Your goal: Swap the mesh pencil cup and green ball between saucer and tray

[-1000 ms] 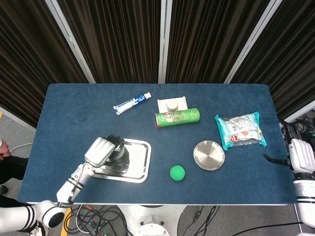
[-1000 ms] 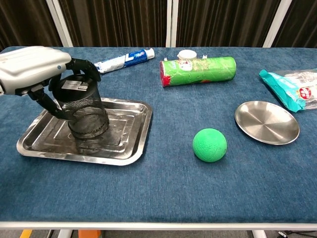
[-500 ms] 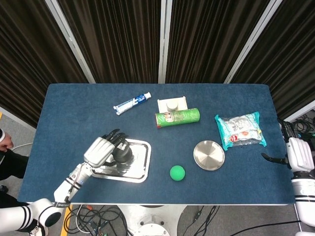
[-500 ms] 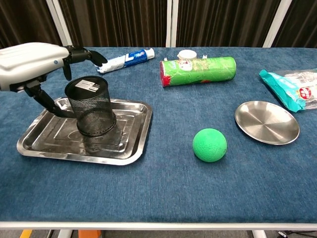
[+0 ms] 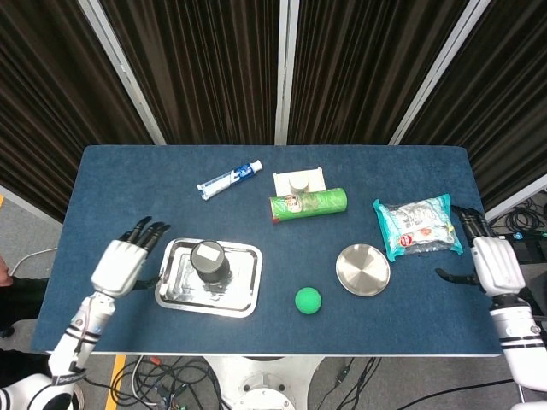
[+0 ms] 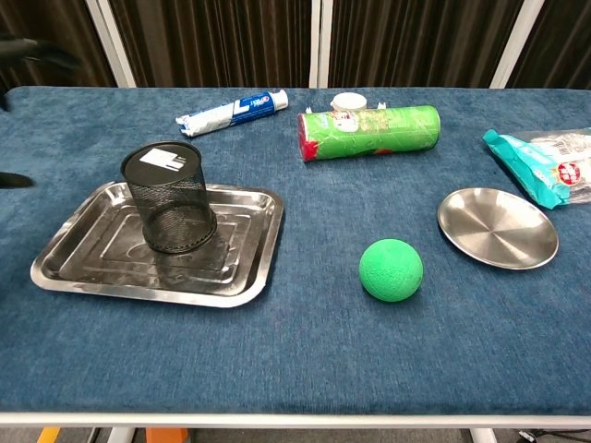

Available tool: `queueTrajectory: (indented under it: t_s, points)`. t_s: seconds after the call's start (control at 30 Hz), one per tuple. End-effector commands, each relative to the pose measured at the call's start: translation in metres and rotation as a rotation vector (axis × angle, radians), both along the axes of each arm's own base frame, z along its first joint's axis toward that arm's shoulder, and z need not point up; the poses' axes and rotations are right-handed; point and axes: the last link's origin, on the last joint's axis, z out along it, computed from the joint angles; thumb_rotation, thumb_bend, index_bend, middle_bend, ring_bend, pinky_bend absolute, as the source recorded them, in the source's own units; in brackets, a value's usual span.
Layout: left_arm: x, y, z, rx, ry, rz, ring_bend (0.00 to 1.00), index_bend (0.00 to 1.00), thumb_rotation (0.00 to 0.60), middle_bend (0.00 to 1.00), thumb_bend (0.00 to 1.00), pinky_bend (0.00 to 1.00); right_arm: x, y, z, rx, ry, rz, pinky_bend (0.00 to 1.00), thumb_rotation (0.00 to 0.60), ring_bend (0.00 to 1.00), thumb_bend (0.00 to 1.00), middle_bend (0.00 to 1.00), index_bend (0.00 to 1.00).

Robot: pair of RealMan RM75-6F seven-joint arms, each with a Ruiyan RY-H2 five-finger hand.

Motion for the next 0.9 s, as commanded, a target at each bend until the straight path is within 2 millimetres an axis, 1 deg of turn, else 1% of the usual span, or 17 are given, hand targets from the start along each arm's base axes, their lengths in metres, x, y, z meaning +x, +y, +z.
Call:
queueTrajectory:
  t_s: [0.03,0.17,0.27,0.4,0.47,0.57,0.7,0.9]
  points:
    - [-0.029,-0.017,0.019,0.073,0.026,0.084,0.05,0.11,0.600,0.12,0.04,0.36,0.030,0.001,-0.024,0.107,0.060,0.104,0.27,0.600,0.00,0.00,0.08,0.00]
    - [-0.050,-0.030,0.024,0.112,0.042,0.114,0.05,0.11,0.600,0.12,0.04,0.33,0.063,0.005,-0.059,0.221,0.109,0.201,0.28,0.600,0.00,0.00,0.08,0.00]
    - [-0.061,-0.036,0.024,0.123,0.023,0.134,0.05,0.11,0.600,0.12,0.04,0.32,0.084,0.005,-0.084,0.292,0.143,0.251,0.29,0.600,0.00,0.00,0.08,0.00]
    - [-0.070,-0.041,0.023,0.123,0.012,0.152,0.05,0.11,0.600,0.12,0.04,0.32,0.104,0.005,-0.117,0.356,0.170,0.293,0.31,0.600,0.02,0.00,0.12,0.00]
    - [-0.075,-0.042,0.022,0.104,0.018,0.171,0.05,0.11,0.600,0.12,0.04,0.30,0.113,0.006,-0.133,0.393,0.179,0.308,0.32,0.600,0.03,0.00,0.12,0.00]
    - [-0.082,-0.042,0.020,0.081,0.018,0.198,0.05,0.11,0.600,0.12,0.04,0.28,0.124,0.010,-0.152,0.435,0.197,0.336,0.32,0.600,0.03,0.00,0.12,0.00]
    - [-0.088,-0.042,0.021,0.082,0.011,0.216,0.05,0.11,0.600,0.12,0.04,0.28,0.136,0.013,-0.168,0.465,0.209,0.358,0.32,0.600,0.03,0.00,0.12,0.00]
    - [-0.093,-0.042,0.021,0.089,0.000,0.230,0.05,0.11,0.600,0.12,0.04,0.28,0.145,0.015,-0.189,0.504,0.246,0.366,0.33,0.600,0.04,0.00,0.12,0.02]
